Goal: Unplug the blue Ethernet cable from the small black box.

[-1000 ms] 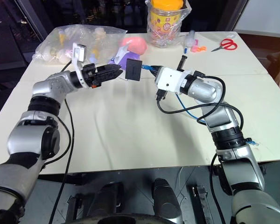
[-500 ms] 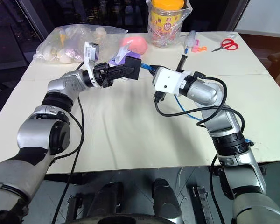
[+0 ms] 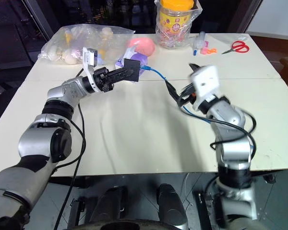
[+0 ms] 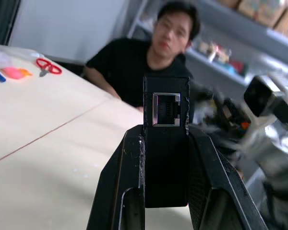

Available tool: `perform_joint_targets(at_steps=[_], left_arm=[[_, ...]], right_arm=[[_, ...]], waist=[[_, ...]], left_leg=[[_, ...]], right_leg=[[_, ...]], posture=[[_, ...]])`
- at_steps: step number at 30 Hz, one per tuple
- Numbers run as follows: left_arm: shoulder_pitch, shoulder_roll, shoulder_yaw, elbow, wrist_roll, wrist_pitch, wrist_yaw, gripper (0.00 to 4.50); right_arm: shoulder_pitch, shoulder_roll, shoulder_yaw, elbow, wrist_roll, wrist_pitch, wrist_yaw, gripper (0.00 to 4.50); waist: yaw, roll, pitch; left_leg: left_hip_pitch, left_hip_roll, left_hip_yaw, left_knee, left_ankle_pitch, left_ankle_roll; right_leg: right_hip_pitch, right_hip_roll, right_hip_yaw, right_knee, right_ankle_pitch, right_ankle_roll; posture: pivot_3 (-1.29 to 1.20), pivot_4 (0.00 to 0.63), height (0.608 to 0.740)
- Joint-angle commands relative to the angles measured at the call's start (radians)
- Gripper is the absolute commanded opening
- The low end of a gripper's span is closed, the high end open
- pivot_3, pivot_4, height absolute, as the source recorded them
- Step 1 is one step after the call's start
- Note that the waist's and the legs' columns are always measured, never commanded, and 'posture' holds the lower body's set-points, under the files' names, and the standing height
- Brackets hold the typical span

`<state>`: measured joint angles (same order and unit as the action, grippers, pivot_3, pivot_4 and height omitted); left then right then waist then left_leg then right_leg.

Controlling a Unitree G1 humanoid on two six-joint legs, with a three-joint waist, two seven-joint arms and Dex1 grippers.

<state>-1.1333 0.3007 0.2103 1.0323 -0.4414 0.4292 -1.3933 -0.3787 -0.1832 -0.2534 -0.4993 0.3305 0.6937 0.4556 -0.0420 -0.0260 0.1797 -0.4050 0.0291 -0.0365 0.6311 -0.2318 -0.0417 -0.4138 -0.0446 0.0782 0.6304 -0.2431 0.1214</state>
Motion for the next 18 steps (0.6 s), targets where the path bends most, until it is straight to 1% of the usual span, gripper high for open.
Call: perform_joint_targets(at_steps=[1, 3, 4, 8, 9, 11, 13, 18], left_arm=[[-0.004, -0.027, 0.044, -0.106, -0.074, 0.072, 0.022, 0.5], [0.011, -0.048, 0.069, -0.157, -0.122, 0.138, 0.043, 0.5], [0.021, -0.059, 0.081, -0.189, -0.15, 0.179, 0.055, 0.5], [0.076, -0.088, 0.086, -0.326, -0.219, 0.283, 0.099, 0.5], [0.1, -0.089, 0.071, -0.373, -0.225, 0.303, 0.101, 0.5], [0.155, -0.091, 0.051, -0.474, -0.252, 0.357, 0.106, 0.5], [0.195, -0.091, 0.054, -0.538, -0.283, 0.406, 0.132, 0.5], [0.256, -0.101, 0.048, -0.641, -0.333, 0.465, 0.189, 0.5]], right_arm=[[-0.005, 0.127, -0.104, -0.182, 0.487, 0.234, -0.142, 4.47], [0.01, 0.174, -0.128, -0.191, 0.703, 0.268, -0.233, 4.47], [0.015, 0.184, -0.129, -0.185, 0.761, 0.27, -0.271, 4.47], [0.025, 0.17, -0.1, -0.151, 0.871, 0.241, -0.369, 4.47], [0.022, 0.164, -0.093, -0.136, 0.872, 0.226, -0.38, 4.47], [0.006, 0.151, -0.073, -0.095, 0.8, 0.177, -0.398, 4.47], [-0.006, 0.126, -0.042, -0.058, 0.757, 0.15, -0.386, 4.47], [-0.039, 0.101, -0.006, 0.01, 0.764, 0.105, -0.357, 4.47]], waist=[[0.0, 0.0, 0.0], [-0.001, 0.0, 0.0], [-0.001, 0.0, 0.0], [-0.002, 0.0, 0.0], [-0.002, 0.0, 0.0], [-0.005, 0.0, 0.0], [-0.004, 0.0, 0.0], [-0.003, 0.0, 0.0]], left_leg=[[0.0, 0.0, 0.0, 0.0, 0.0, 0.0], [0.001, 0.0, 0.0, 0.001, 0.0, 0.0], [0.002, 0.0, 0.0, 0.0, 0.0, 0.0], [0.003, 0.0, 0.0, 0.0, 0.0, 0.0], [0.003, 0.0, 0.0, 0.0, 0.0, 0.0], [0.003, 0.0, 0.0, 0.0, 0.0, 0.0], [0.003, 0.0, 0.001, 0.0, 0.0, 0.0], [0.003, 0.0, 0.001, 0.0, 0.0, 0.0]], right_leg=[[0.0, 0.0, 0.0, 0.0, 0.0, 0.0], [0.001, 0.0, 0.0, 0.0, 0.001, -0.001], [0.002, 0.0, 0.0, -0.001, 0.001, -0.001], [0.003, -0.001, 0.0, -0.002, 0.0, -0.001], [0.003, -0.001, 0.0, -0.002, 0.0, -0.001], [0.003, 0.0, 0.0, -0.002, 0.0, -0.001], [0.003, 0.0, 0.0, -0.002, 0.0, -0.001], [0.003, 0.0, 0.0, -0.002, 0.0, -0.001]], posture=[[0.0, 0.15, 0.74], [0.0, 0.15, 0.74], [0.0, 0.15, 0.74], [0.0, 0.15, 0.74], [0.0, 0.15, 0.74], [0.0, 0.15, 0.74], [0.0, 0.15, 0.74], [0.0, 0.15, 0.74]])
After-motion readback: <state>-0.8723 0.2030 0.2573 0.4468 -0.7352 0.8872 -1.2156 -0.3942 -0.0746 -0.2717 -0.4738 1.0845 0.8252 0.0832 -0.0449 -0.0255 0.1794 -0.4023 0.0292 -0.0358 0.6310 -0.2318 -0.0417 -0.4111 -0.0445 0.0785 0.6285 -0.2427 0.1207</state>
